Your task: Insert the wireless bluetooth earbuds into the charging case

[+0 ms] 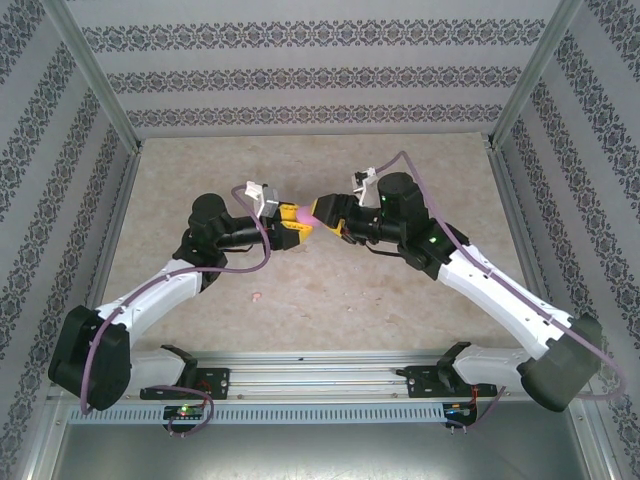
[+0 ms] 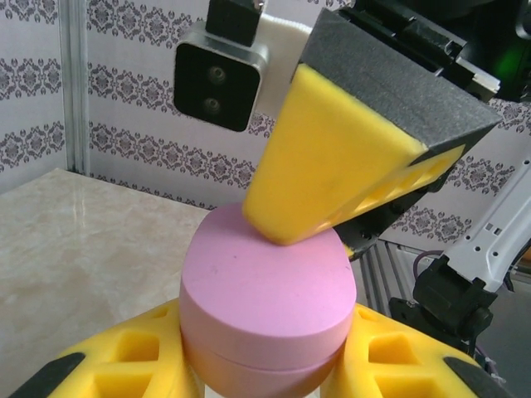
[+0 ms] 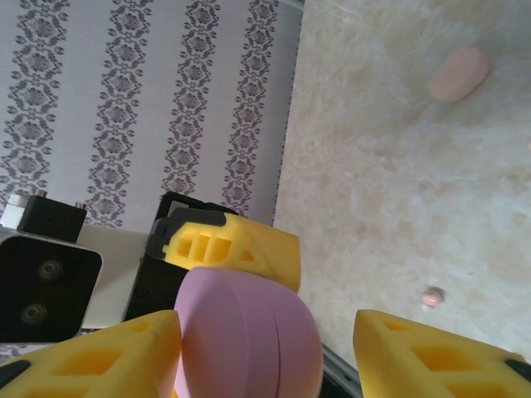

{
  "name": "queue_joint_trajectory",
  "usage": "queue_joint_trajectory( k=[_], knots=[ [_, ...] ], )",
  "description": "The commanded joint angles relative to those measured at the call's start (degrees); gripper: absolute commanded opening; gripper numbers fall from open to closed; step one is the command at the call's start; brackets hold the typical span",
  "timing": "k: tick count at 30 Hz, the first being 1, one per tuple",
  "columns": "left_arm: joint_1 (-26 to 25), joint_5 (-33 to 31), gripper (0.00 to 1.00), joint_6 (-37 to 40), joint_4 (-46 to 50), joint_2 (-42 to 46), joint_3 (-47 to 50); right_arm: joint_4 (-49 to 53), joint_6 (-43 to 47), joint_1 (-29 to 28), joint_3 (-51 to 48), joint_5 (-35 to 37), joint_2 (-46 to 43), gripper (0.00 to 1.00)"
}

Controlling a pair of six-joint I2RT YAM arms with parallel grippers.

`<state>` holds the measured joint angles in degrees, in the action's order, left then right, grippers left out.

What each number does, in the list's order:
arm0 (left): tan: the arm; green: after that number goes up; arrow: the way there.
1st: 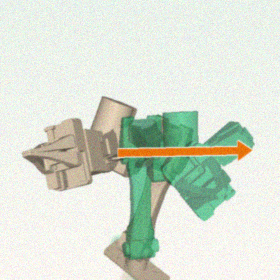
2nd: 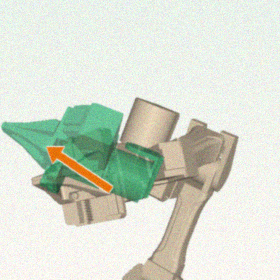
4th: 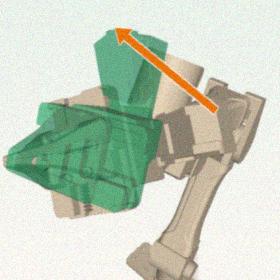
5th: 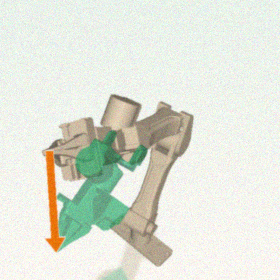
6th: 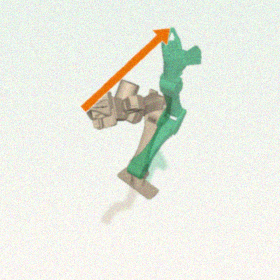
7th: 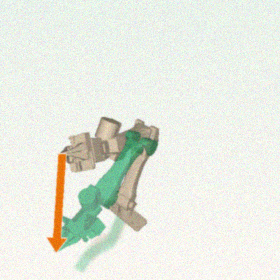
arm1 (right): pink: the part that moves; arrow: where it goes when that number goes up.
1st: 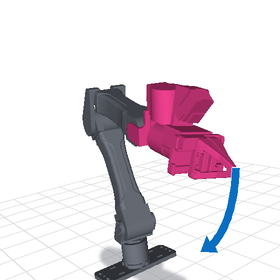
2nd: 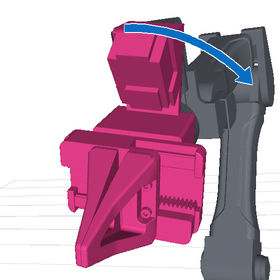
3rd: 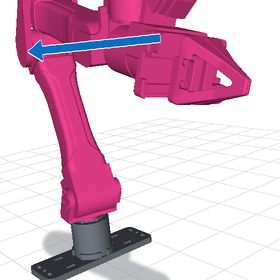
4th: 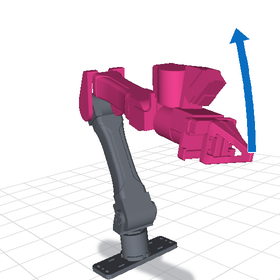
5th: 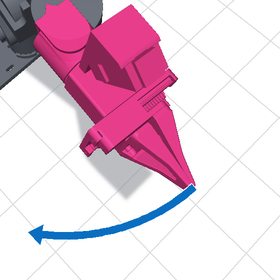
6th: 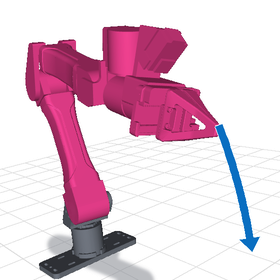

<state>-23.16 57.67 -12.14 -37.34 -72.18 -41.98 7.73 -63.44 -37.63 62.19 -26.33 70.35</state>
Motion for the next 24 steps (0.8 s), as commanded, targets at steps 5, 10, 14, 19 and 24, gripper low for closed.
queue_joint_trajectory(
  k=[5,10,14,19,24],
  knots=[
    [-0.3,1.1,0.25,-2.2,-3.4,-0.3,-2.1,-9.8,-5.7,-0.1,-1.3,-4.7,2.4,0.53],
    [-0.3,-0.1,0.27,0.3,0.3,0.7,-2.1,-10.5,-6.2,-0.1,-1.6,-5.3,2.5,0.32],
    [-0.3,-1.4,0.34,1.6,2.4,1.5,-1.6,-11.3,-7.1,0.0,-2.5,-5.1,2.4,0.22],
    [-0.3,-2.4,0.56,5.7,7.4,3.5,-1.4,-14.0,-9.4,0.9,-4.3,-4.8,2.4,0.17],
    [-0.3,-4.6,0.75,11.3,14.2,6.2,-1.7,-15.3,-9.7,3.3,-5.5,-4.8,2.2,0.17]
  ],
)
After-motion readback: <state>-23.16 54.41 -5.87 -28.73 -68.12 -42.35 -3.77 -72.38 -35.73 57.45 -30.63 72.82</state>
